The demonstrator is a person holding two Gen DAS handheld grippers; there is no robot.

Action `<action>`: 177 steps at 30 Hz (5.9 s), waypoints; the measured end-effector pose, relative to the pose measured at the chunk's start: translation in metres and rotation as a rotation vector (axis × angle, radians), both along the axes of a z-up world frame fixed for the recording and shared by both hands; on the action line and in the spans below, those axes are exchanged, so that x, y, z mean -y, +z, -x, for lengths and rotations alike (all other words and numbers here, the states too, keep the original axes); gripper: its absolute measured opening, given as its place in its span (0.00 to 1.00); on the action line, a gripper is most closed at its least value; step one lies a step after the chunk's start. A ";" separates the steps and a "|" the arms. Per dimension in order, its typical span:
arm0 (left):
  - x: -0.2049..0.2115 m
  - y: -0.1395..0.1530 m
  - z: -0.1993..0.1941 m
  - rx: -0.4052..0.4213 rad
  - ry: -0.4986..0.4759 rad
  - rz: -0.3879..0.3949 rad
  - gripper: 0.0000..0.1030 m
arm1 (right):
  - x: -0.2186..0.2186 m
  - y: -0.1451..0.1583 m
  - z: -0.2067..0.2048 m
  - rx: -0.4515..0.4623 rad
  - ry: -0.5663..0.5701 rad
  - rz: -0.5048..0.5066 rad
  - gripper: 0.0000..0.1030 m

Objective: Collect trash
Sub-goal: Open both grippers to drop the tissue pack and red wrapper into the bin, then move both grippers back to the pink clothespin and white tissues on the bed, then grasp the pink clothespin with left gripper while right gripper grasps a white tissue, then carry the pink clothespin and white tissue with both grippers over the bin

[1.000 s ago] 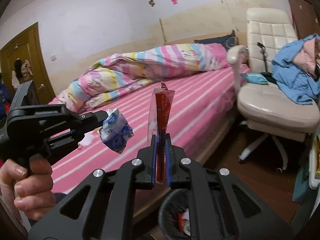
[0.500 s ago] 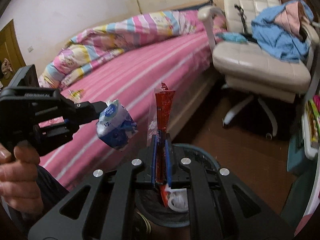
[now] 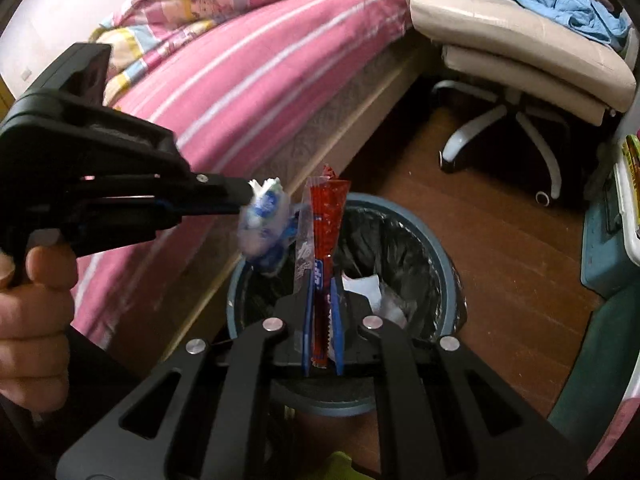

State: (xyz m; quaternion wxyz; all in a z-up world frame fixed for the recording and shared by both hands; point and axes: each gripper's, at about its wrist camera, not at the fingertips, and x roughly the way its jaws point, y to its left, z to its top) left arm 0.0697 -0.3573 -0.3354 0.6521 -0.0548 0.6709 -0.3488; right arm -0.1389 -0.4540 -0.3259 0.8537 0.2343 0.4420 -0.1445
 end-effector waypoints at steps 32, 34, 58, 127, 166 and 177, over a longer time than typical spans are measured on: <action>-0.017 0.039 0.001 0.172 0.054 -0.089 0.74 | -0.036 0.052 0.004 0.081 0.076 0.260 0.82; -0.025 0.051 0.003 0.187 0.068 -0.055 0.74 | -0.044 0.066 0.002 0.106 0.094 0.280 0.82; -0.185 0.152 -0.005 0.316 0.441 0.316 0.82 | -0.132 0.180 -0.046 0.271 0.244 0.364 0.87; -0.379 0.077 -0.233 0.382 0.502 -0.219 0.33 | -0.292 0.103 -0.399 0.261 0.594 0.099 0.89; -0.370 0.103 -0.201 0.367 0.493 -0.058 0.07 | -0.292 0.112 -0.382 0.228 0.608 0.100 0.02; -0.358 0.156 -0.137 0.354 0.570 0.138 0.07 | -0.265 0.165 -0.294 0.261 0.550 0.137 0.02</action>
